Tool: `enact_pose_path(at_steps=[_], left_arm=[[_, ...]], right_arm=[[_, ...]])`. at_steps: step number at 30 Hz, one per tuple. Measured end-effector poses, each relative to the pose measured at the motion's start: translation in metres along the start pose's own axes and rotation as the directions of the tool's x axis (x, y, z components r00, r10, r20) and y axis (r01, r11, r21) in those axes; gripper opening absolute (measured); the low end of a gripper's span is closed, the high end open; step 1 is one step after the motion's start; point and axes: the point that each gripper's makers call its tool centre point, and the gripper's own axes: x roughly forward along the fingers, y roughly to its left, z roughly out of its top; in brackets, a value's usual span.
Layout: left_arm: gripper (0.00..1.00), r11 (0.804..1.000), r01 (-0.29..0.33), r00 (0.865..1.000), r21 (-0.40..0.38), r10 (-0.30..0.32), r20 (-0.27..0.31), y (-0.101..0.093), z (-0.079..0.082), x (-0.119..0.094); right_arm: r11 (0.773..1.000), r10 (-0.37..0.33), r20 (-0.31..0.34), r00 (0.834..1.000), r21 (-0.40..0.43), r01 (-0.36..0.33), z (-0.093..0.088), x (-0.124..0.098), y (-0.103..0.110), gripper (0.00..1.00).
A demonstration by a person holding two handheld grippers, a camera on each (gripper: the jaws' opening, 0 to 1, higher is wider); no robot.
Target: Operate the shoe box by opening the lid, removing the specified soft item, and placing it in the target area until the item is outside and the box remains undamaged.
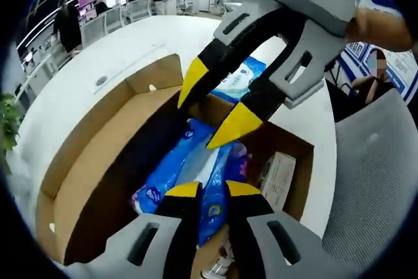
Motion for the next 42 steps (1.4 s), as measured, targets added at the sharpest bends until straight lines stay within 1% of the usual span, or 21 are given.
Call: enact_pose_path(at_steps=[2,4,7,9,12,13,16,21,24,28,32,35,37,42], left_arm=[[0.12,1.0,-0.001,1.0,-0.001,0.001,0.0,0.0,0.0,0.001],[0.11,1.0,0.008,1.0,-0.007,-0.008,-0.006,-0.002,-0.001,0.002],[0.09,1.0,0.018,1.0,-0.02,-0.019,-0.004,-0.004,-0.002,0.003],[0.07,0.999,0.026,1.0,-0.025,-0.026,0.003,-0.007,-0.002,0.003],[0.02,0.999,0.036,0.999,-0.034,-0.036,0.01,-0.01,-0.003,0.002],[0.02,0.999,0.035,0.999,-0.033,-0.034,0.01,-0.01,-0.003,0.001],[0.0,0.999,0.032,0.999,-0.036,-0.031,0.018,-0.01,-0.004,-0.001],[0.0,0.998,0.02,0.999,-0.055,-0.018,0.027,-0.01,-0.004,-0.005],[0.0,0.998,0.027,0.999,-0.061,-0.025,0.046,-0.014,0.001,-0.011],[0.0,0.997,0.008,0.999,-0.071,-0.005,0.055,-0.014,0.004,-0.018],[0.0,0.996,-0.002,0.997,-0.089,0.009,0.078,-0.015,0.007,-0.029],[0.0,0.988,0.001,0.996,-0.157,0.014,0.09,-0.013,0.009,-0.037],[0.0,0.988,-0.004,0.995,-0.155,0.02,0.102,-0.011,0.011,-0.043],[0.0,0.99,-0.012,0.993,-0.144,0.029,0.113,-0.013,0.02,-0.058]], right_arm=[[1.0,-0.011,-0.013,1.0,-0.016,0.011,0.0,0.004,-0.001,0.17],[1.0,-0.006,-0.02,1.0,-0.006,0.006,-0.001,0.01,0.001,0.14],[1.0,0.003,-0.036,0.999,-0.007,-0.003,-0.004,0.015,0.004,0.13],[1.0,0.008,-0.054,0.998,-0.007,-0.009,-0.007,0.02,0.006,0.1],[0.999,-0.017,-0.085,0.996,-0.034,0.014,-0.011,0.022,0.005,0.02],[0.999,-0.011,-0.087,0.996,-0.034,0.008,-0.011,0.024,0.006,0.0],[1.0,-0.01,-0.092,0.996,-0.029,0.007,-0.012,0.025,0.007,0.0],[0.999,-0.028,-0.062,0.998,-0.022,0.027,-0.004,0.022,0.003,0.0],[1.0,-0.029,-0.046,0.999,0.0,0.029,0.0,0.019,0.001,0.0],[1.0,-0.028,-0.031,0.999,0.01,0.029,0.004,0.016,0.002,0.0],[0.999,-0.024,0.008,1.0,0.03,0.024,0.016,0.008,0.001,0.0],[0.999,-0.016,0.034,0.999,0.042,0.014,0.025,0.004,0.001,0.0],[0.999,-0.017,0.046,0.999,0.042,0.015,0.03,0.001,0.001,0.0],[0.999,-0.012,0.082,0.997,0.04,0.009,0.045,-0.009,0.001,0.0]])
